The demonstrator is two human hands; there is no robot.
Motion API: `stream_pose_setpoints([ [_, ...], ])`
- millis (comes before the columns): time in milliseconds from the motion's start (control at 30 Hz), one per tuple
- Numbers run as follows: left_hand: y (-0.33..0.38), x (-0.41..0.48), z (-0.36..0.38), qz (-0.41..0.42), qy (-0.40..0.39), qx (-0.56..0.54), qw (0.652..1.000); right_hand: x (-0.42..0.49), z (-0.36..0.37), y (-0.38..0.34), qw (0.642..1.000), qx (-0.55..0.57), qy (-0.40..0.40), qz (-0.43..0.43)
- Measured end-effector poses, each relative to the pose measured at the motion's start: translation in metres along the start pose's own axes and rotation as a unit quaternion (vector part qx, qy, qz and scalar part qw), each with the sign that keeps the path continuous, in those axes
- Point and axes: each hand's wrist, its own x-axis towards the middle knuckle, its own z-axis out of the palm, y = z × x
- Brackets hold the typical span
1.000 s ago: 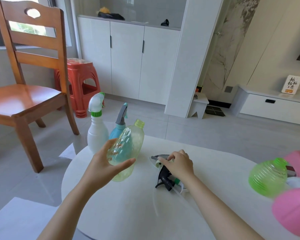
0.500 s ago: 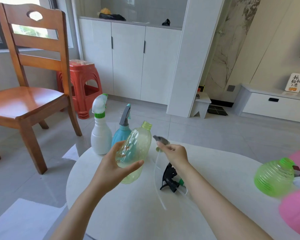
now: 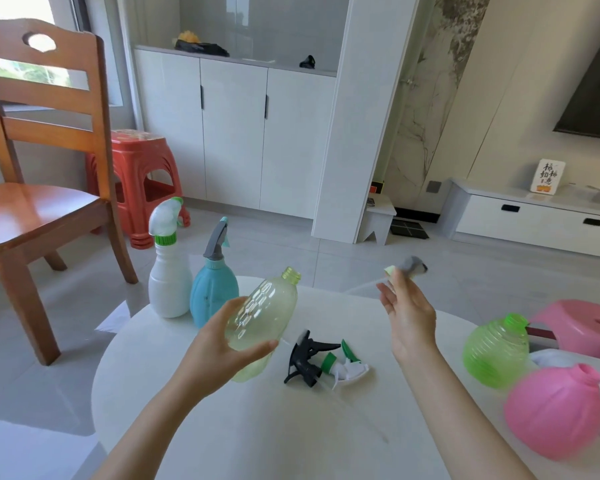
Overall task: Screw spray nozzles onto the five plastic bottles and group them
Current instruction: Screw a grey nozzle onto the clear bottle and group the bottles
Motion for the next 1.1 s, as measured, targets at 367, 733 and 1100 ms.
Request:
stream_pose_setpoints([
  [367,-0.011,0.003,0.018,-0.023,-0.001,0.063,0.998,0.004,-0.043,-0.008,0.992,0.123,0.009,-0.008],
  [733,-0.01,0.005,0.027,-0.02,-0.003,0.066,0.998,0.005,-0.037,-0.005,0.994,0.112,-0.017,0.008],
  [1100,-0.005,0.006,0.026,-0.01,0.01,0.052,0.999,0.007,-0.04,-0.008,0.993,0.118,-0.026,0.002],
])
